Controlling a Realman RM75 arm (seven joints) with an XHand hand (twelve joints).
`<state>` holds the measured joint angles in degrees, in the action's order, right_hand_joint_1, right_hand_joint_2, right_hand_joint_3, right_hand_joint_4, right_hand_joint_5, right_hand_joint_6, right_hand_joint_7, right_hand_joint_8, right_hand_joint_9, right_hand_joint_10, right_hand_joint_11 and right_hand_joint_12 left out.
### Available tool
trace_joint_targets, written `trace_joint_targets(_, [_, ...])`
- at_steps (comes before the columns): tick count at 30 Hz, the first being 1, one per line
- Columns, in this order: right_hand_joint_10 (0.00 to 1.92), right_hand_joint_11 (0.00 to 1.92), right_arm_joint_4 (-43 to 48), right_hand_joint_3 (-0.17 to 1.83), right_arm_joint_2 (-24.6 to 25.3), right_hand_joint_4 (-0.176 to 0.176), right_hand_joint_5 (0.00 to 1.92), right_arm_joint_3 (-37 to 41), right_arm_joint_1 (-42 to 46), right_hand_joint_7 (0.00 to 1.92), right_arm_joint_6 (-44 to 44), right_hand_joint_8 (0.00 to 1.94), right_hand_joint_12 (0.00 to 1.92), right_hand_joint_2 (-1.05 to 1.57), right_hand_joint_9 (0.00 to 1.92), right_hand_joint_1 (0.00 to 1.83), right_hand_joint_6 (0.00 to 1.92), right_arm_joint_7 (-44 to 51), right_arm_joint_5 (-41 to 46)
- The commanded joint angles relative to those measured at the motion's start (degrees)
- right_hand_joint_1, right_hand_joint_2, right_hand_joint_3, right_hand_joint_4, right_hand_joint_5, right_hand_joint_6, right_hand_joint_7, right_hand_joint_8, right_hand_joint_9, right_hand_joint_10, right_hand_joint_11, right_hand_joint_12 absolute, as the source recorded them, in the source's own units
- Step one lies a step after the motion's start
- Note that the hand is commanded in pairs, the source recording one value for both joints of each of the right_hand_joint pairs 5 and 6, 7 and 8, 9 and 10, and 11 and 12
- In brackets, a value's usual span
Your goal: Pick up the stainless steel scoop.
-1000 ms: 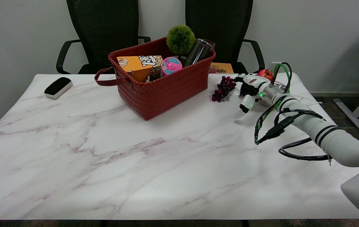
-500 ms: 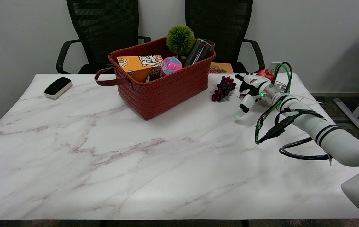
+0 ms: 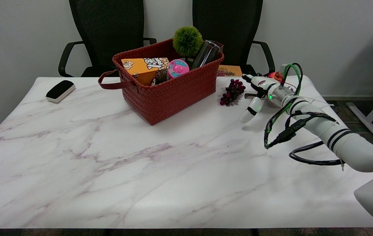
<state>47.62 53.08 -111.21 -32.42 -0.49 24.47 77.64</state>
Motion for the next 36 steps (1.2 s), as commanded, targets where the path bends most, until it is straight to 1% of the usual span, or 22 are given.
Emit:
trace_joint_targets(1, [0.08,0.78,4.92,0.53,-0.98,0.000,0.04,0.03,0.75,0.16,-2.62,0.16,0.78,-0.42,0.08,1.06,0.04,-2.14,0.20])
trace_joint_targets(10, [0.08,0.71,6.99,0.52,-1.54,0.000,0.05,0.00,1.09,0.15,-5.36,0.15,0.71,-0.42,0.08,1.06,0.05,-2.94,0.20])
trace_joint_targets(20, [0.08,0.68,5.11,0.51,-2.83,0.000,0.05,-0.08,1.24,0.15,-5.92,0.15,0.68,-0.43,0.08,1.06,0.05,-2.70,0.20])
trace_joint_targets(27, [0.11,0.71,5.85,0.53,-3.96,0.000,0.05,0.30,2.57,0.17,-7.18,0.17,0.71,-0.44,0.11,1.06,0.05,-2.94,0.20])
trace_joint_targets(36, [0.18,0.78,6.59,0.59,-4.04,0.000,0.06,0.40,3.25,0.23,-8.88,0.23,0.78,-0.47,0.18,1.07,0.06,-2.94,0.20])
